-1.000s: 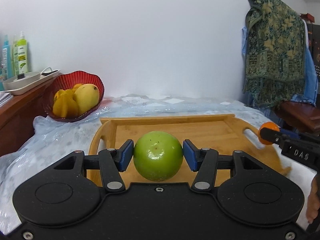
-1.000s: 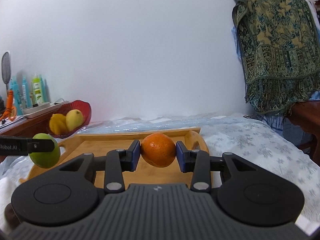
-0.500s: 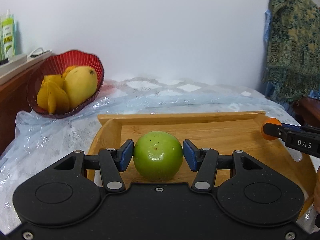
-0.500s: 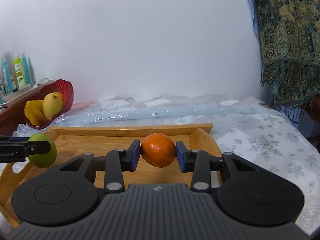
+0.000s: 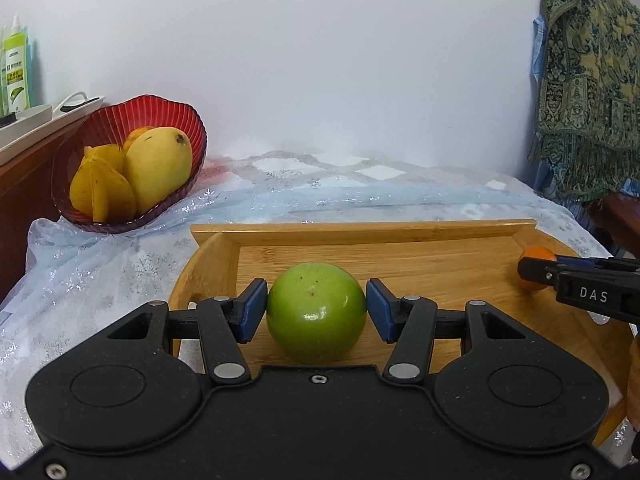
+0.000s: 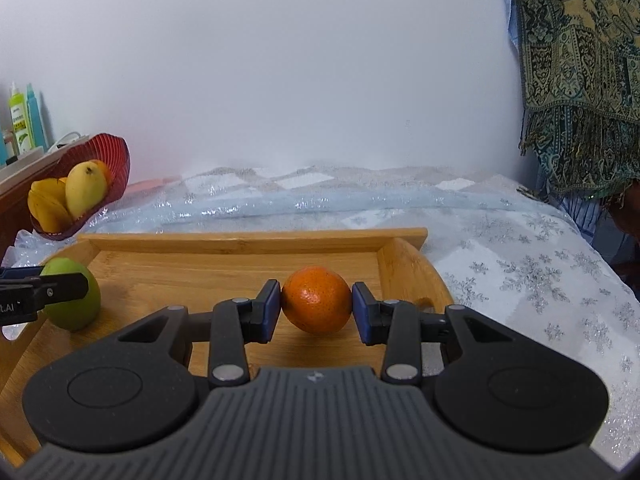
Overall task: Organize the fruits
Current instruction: 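Carry the apple with the left gripper while the right gripper carries the tangerine to the tray, then lower the apple onto the tray and open the left gripper while the right releases the tangerine, then withdraw both open grippers from the tray back toward the towel fruit, then grasp the large orange with the left gripper while the right gripper grasps another tangerine, then carry the orange beside the apple while the right gripper carries the tangerine beside the first tangerine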
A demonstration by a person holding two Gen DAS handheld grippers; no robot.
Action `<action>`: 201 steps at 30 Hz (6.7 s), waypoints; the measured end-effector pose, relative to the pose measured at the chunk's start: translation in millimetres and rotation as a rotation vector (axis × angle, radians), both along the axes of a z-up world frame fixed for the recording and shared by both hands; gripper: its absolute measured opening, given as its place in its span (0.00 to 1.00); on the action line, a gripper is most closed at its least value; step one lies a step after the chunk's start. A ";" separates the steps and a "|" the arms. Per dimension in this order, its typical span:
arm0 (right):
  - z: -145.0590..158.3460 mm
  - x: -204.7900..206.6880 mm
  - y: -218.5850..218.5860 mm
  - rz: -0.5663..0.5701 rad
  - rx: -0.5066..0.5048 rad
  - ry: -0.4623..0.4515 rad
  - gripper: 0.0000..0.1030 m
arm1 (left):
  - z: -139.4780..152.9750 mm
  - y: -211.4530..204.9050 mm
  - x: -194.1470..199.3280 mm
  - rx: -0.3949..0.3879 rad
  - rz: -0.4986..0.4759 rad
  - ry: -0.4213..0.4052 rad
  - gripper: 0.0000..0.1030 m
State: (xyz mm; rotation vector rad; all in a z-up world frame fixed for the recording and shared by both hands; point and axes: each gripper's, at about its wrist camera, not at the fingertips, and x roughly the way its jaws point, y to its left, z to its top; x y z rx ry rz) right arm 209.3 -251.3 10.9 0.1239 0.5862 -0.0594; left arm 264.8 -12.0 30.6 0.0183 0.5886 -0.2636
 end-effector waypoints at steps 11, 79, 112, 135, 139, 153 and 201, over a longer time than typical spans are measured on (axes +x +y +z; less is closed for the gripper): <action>0.5 0.7 -1.2 0.002 0.005 0.007 0.43 | 0.1 2.1 0.7 -0.022 0.010 0.006 0.51; 0.1 -247.0 59.9 0.110 0.050 -0.217 0.82 | 19.5 27.8 -253.3 -0.085 -0.035 -0.043 1.00; -27.0 -255.2 92.4 0.151 0.055 -0.087 0.45 | -20.7 10.5 -273.9 -0.041 -0.042 0.089 0.44; -31.1 -251.5 103.4 0.154 -0.023 -0.085 0.42 | -36.0 6.5 -268.3 -0.070 -0.034 0.083 0.45; -30.5 -253.9 103.2 0.146 -0.028 -0.091 0.38 | -34.5 4.9 -271.0 -0.060 -0.028 0.074 0.45; -21.5 -271.4 101.8 0.142 -0.048 -0.144 0.38 | -28.1 6.6 -283.6 -0.032 -0.011 0.047 0.43; 7.6 -104.3 33.5 -0.014 -0.121 -0.170 0.38 | 11.7 27.9 -87.4 -0.083 0.024 -0.002 0.43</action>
